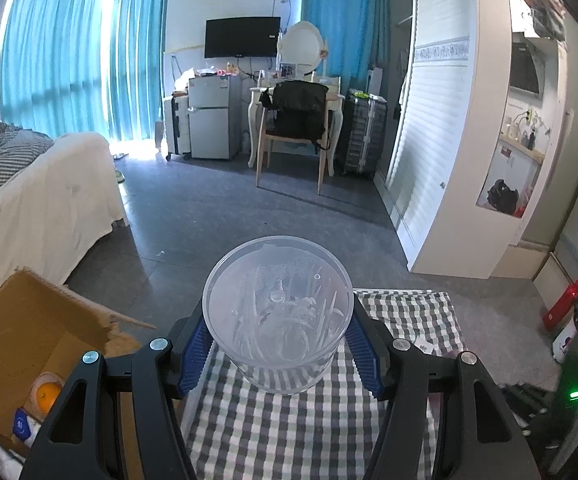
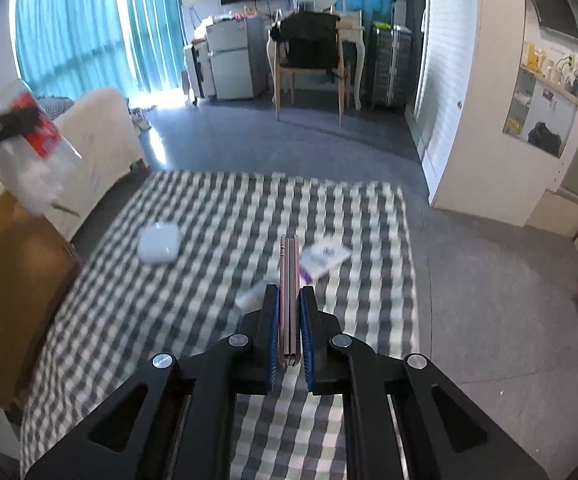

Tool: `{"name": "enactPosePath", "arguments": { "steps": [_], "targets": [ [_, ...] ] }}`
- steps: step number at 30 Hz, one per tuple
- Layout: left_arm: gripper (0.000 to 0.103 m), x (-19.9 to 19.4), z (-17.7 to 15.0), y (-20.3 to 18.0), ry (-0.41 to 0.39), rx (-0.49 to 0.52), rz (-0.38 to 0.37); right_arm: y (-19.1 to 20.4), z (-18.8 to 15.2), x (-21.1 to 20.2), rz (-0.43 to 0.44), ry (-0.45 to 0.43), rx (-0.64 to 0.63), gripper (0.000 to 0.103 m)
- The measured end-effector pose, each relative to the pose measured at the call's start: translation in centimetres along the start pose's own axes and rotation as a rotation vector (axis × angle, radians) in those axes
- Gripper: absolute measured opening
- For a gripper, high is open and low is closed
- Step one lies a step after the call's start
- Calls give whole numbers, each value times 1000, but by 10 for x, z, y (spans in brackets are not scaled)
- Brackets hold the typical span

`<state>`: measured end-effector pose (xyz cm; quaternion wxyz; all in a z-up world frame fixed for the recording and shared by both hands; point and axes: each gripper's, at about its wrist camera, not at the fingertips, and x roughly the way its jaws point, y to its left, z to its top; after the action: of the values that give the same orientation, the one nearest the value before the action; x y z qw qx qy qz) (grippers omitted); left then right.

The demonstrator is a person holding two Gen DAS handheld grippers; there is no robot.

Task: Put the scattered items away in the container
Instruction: 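Hold the pink notebook above the table while the left gripper holds the clear cup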

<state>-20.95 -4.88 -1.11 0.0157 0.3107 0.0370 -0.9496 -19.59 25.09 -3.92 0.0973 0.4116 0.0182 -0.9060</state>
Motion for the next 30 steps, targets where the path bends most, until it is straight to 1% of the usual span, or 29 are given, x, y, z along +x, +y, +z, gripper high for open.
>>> {"name": "enactPosePath", "arguments": {
  "steps": [2,7,15,20,26,30],
  "targets": [
    [63,-4,-3,4,0,-6,3,-2,-5,3,-8,-7,-3,10],
    [63,-6,-7,6,7,-14,1,-4,-3,3,0,11,-14,10],
    [63,3,-11,-1,22,0,-8,-5,-2,10,10,21,-21,11],
    [63,6,-14,0,29,-4,-6,-4,-6,26,4,59,-21,12],
    [63,14,-16,3,41,-4,3,-2,-10,40,-7,80,-16,12],
    [63,19,-18,5,50,-4,6,-1,-11,42,-9,83,-14,11]
  ]
}}
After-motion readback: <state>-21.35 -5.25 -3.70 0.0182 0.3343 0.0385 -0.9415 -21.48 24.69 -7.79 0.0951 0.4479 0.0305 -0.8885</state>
